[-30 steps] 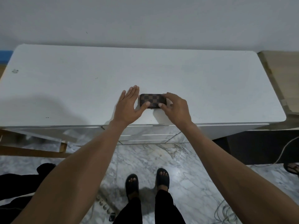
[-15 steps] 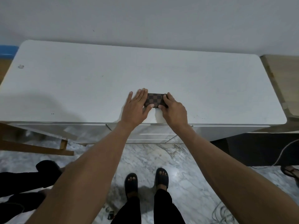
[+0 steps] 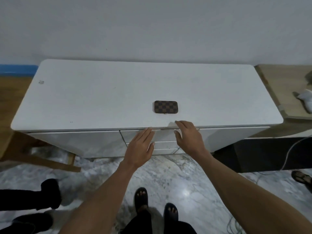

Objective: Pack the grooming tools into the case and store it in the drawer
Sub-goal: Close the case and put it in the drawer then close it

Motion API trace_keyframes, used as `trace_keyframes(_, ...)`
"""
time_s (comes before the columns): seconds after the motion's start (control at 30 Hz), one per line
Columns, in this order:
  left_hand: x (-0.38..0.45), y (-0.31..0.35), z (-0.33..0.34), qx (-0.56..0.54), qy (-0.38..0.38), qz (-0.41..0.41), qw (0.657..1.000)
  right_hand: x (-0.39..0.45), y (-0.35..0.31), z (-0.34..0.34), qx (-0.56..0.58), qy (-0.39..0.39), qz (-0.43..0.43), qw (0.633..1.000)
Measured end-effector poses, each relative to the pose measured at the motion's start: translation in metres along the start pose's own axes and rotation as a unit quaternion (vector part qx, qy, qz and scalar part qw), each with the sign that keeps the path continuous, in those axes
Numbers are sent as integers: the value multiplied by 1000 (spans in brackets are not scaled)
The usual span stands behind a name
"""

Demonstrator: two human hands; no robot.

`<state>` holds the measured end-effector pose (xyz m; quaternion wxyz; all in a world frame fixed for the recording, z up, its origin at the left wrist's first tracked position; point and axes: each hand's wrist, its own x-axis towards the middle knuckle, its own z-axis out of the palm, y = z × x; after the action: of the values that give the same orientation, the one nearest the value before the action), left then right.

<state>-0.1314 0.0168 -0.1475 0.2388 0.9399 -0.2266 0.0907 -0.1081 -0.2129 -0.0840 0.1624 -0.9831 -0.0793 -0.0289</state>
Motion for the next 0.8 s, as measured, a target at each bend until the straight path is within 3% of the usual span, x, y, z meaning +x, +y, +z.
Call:
trace_keyframes(0.27, -14, -11, 7, 11, -80, -161, 984, -30, 21, 30, -25, -73, 19, 997)
trace_keyframes(0.47, -8, -12, 11, 33, -54, -189, 980, -24, 35, 49, -35, -114, 48, 992)
trace_keyframes(0.8, -7, 5, 4, 50, -76, -205, 975, -29, 33, 50, -97, -132, 42, 986)
